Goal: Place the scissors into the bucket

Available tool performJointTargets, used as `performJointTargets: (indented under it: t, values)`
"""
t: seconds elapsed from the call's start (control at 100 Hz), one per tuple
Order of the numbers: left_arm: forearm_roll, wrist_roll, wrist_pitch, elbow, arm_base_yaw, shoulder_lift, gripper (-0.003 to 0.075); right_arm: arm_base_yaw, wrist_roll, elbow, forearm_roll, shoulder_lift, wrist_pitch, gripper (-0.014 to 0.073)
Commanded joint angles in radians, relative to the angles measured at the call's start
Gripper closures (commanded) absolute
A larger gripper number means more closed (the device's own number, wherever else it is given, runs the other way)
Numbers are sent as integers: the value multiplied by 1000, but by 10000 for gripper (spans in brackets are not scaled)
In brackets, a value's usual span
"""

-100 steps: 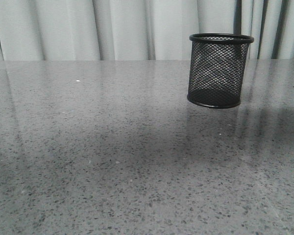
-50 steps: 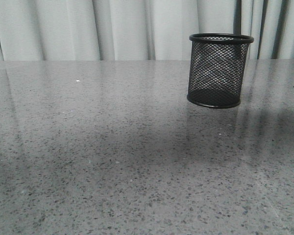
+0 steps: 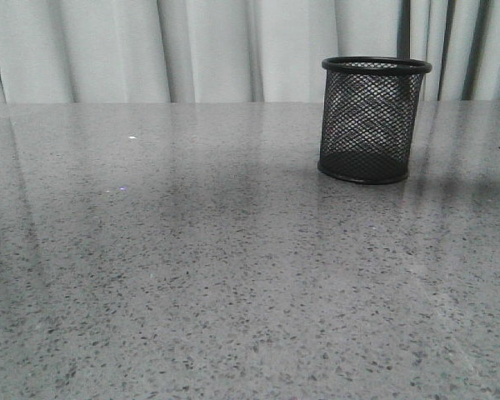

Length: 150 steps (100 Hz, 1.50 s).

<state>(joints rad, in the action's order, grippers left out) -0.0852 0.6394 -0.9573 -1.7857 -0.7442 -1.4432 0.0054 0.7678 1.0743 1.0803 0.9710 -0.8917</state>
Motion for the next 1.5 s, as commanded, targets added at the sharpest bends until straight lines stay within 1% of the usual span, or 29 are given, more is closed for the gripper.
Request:
performJointTargets:
  t: [0.0,0.17,0.29,0.4,0.5,0.64,0.76,0.89,1.04,1.22,1.36,1.49]
  values:
    - [-2,-42,44,-32,87,63,262,-5,-48,66,-41,14,66,645]
    - [0,-42,-26,-32,274,115,263,-5,-156,158,-220,94,36,645]
    - [0,-42,-74,-32,385,151,263,-5,-196,231,-302,153,-20,638]
    - [0,-42,-107,-32,459,174,263,-5,-260,307,-396,204,-67,638]
    - [14,-42,-114,-32,507,190,263,-4,-332,383,-515,252,-141,638]
    - [66,-42,-103,-32,521,199,263,-2,-364,483,-590,325,-256,638]
    - [103,-42,-99,-32,521,195,263,17,-375,537,-631,372,-295,638]
    - [113,-42,-99,-32,521,193,263,54,-378,568,-667,415,-299,638]
    - [113,-42,-99,-32,521,193,263,113,-401,589,-750,460,-290,638]
    - [113,-42,-99,-32,521,193,263,167,-401,603,-764,514,-288,638]
    - [113,-42,-105,-32,521,193,263,188,-401,608,-812,551,-286,638]
    - [113,-42,-107,-32,521,193,263,188,-401,608,-813,575,-288,638]
